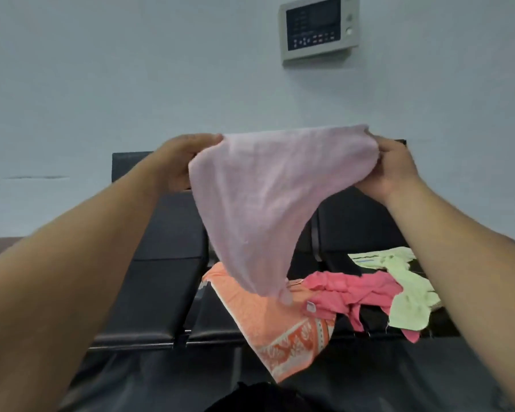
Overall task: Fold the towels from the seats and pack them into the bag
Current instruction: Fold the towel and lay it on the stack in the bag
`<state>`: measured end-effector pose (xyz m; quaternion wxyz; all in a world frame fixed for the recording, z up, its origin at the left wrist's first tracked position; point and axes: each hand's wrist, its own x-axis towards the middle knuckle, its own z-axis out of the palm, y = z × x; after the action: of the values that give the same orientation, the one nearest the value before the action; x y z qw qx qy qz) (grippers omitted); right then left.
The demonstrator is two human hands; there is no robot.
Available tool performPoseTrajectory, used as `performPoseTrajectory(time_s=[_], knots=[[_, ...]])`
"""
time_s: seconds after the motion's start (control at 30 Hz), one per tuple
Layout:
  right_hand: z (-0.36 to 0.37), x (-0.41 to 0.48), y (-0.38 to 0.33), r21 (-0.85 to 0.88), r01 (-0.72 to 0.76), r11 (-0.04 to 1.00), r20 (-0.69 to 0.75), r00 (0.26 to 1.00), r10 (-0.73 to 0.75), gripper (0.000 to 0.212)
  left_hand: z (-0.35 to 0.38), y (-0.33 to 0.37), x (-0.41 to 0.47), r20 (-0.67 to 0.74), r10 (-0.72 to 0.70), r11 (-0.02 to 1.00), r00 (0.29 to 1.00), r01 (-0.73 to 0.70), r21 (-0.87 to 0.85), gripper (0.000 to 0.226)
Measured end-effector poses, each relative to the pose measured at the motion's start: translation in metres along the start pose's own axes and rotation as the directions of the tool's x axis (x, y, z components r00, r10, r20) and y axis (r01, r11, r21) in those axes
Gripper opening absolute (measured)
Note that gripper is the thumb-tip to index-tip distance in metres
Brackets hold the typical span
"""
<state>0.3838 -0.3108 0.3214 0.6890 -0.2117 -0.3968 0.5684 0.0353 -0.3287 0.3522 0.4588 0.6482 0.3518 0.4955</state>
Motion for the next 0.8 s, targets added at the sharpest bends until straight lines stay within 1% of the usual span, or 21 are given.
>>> performPoseTrajectory(time_s=[0.03,0.07,0.1,0.13,0.17,0.23,0.27,0.3,0.33,0.37,0.4,0.47,0.57,0.67,0.7,0.8], knots=[[0.0,0.003,0.002,-0.175,-0.026,0.984,-0.061,0.998,0.016,0.021,-0.002,0.006,0.003,-0.086,-0.008,0.978,0.996,0.025,0.206,0.012],[-0.001,0.006,0.004,-0.348,-0.062,0.935,-0.169,0.986,0.002,0.025,-0.004,0.008,0.005,-0.185,0.0,0.861,0.983,0.095,0.5,0.013],[-0.004,0.009,0.007,-0.47,-0.087,0.879,-0.276,0.96,-0.053,0.029,-0.008,0.008,0.007,-0.272,0.039,0.664,0.961,0.179,0.726,0.015],[-0.007,0.011,0.008,-0.507,-0.106,0.855,-0.339,0.937,-0.085,0.033,-0.012,0.007,0.008,-0.324,0.077,0.528,0.943,0.237,0.815,0.017],[-0.01,0.011,0.011,-0.501,-0.11,0.858,-0.368,0.925,-0.096,0.035,-0.015,0.003,0.007,-0.356,0.078,0.523,0.931,0.266,0.81,0.018],[-0.013,0.008,0.016,-0.505,-0.117,0.855,-0.377,0.921,-0.096,0.03,-0.021,-0.005,0.004,-0.36,0.05,0.671,0.932,0.236,0.703,0.016],[-0.012,0.005,0.02,-0.528,-0.123,0.841,-0.366,0.926,-0.095,0.022,-0.021,-0.008,0.003,-0.342,0.005,0.782,0.94,0.21,0.587,0.015],[-0.011,0.003,0.023,-0.553,-0.12,0.824,-0.352,0.931,-0.101,0.013,-0.02,-0.01,0.002,-0.3,-0.048,0.896,0.953,0.173,0.409,0.014],[-0.007,0.001,0.026,-0.561,-0.115,0.82,-0.343,0.933,-0.104,0.005,-0.018,-0.012,0.002,-0.232,-0.089,0.971,0.969,0.137,0.196,0.013],[-0.004,0.001,0.028,-0.565,-0.105,0.819,-0.335,0.935,-0.111,0.004,-0.016,-0.011,0.002,-0.177,-0.105,0.993,0.979,0.113,0.038,0.015],[0.0,-0.001,0.03,-0.564,-0.09,0.821,-0.314,0.943,-0.112,0.005,-0.014,-0.009,0.003,-0.131,-0.109,0.994,0.985,0.105,-0.036,0.018],[0.01,-0.001,0.034,-0.596,-0.054,0.801,-0.245,0.962,-0.118,0.008,-0.008,-0.005,0.004,-0.033,-0.102,0.995,0.994,0.101,-0.022,0.024],[0.025,-0.002,0.041,-0.685,0.032,0.728,-0.106,0.984,-0.143,0.016,0.012,0.0,-0.002,0.093,-0.11,0.993,0.989,0.107,0.039,0.025],[0.038,-0.006,0.046,-0.709,0.094,0.699,0.002,0.991,-0.131,0.018,0.028,0.003,-0.006,0.218,-0.087,0.996,0.972,0.085,0.015,0.035],[0.042,-0.009,0.047,-0.713,0.12,0.691,0.04,0.991,-0.131,0.017,0.032,0.004,-0.006,0.223,-0.075,0.996,0.972,0.065,0.054,0.032],[0.053,-0.017,0.048,-0.767,0.215,0.605,0.145,0.976,-0.164,0.016,0.044,0.007,-0.008,0.141,-0.014,0.957,0.99,-0.028,0.289,0.017]])
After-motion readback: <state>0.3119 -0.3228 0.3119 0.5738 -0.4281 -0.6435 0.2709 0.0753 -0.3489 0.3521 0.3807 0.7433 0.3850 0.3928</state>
